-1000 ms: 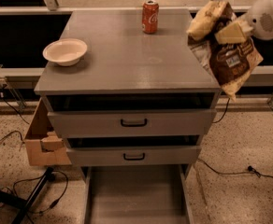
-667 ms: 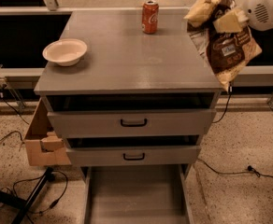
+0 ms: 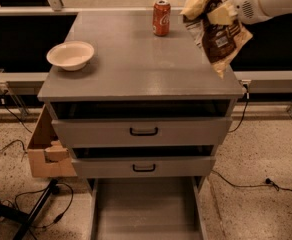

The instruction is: Pick brown chip bag from bottom drawer and place on counter

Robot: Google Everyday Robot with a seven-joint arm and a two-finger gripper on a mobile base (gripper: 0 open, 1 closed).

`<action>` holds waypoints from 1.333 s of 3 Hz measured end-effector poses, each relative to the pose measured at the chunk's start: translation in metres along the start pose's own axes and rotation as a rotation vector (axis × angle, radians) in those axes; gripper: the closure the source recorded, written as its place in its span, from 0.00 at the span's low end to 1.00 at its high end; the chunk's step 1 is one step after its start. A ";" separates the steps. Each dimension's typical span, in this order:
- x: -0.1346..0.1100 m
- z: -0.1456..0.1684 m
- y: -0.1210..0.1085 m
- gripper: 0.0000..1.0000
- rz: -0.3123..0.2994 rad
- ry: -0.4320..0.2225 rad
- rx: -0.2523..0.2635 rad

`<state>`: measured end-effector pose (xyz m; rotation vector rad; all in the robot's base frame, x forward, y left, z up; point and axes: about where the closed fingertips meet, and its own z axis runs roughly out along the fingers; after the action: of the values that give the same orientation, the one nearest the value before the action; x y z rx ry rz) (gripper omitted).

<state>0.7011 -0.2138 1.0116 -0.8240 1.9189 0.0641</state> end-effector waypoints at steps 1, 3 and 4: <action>0.001 0.052 -0.007 0.84 0.000 -0.007 -0.053; -0.004 0.061 -0.007 0.29 0.004 -0.017 -0.060; -0.003 0.064 -0.004 0.04 0.003 -0.016 -0.066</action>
Offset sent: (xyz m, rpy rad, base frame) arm 0.0399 0.0130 -0.0218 0.0158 0.0188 0.0400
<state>0.7544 -0.1906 0.9838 -0.8619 1.9118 0.1358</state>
